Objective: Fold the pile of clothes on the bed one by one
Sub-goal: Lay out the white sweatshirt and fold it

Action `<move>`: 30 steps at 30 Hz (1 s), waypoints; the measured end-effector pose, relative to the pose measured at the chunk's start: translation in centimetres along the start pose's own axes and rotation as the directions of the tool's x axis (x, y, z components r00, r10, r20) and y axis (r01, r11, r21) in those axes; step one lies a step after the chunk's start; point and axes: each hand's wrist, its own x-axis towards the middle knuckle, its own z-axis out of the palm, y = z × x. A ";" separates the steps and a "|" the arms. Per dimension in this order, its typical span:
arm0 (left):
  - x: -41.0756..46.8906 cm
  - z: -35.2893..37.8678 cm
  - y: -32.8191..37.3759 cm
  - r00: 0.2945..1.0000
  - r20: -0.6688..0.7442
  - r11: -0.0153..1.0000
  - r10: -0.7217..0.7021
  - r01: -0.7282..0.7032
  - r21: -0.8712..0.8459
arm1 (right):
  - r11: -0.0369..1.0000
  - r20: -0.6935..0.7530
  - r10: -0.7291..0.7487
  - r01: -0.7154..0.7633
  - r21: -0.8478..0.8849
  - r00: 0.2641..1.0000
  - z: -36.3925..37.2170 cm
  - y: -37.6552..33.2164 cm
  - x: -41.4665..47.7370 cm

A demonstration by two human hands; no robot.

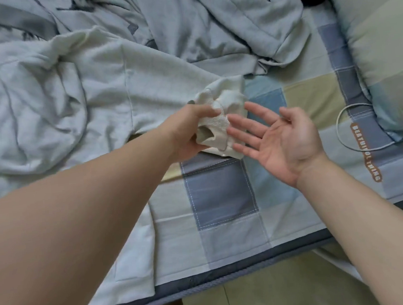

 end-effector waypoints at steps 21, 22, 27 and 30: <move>-21.9 -44.8 8.5 0.734 -0.568 0.928 0.372 -0.280 0.246 | 0.742 0.051 0.040 0.005 -0.671 0.998 44.4 19.9 4.8; -23.7 -48.2 8.7 0.713 -0.594 0.928 0.372 -0.273 0.253 | 0.715 0.063 0.052 0.007 -0.699 0.997 47.5 22.0 5.1; -30.6 -62.6 9.6 0.606 -0.688 0.915 0.400 -0.308 0.261 | 0.544 0.192 0.021 0.150 -0.825 0.981 60.5 31.6 6.0; -33.8 -69.9 10.6 0.548 -0.716 0.899 0.432 -0.323 0.295 | 0.441 0.274 0.025 0.235 -0.866 0.961 68.0 36.8 6.4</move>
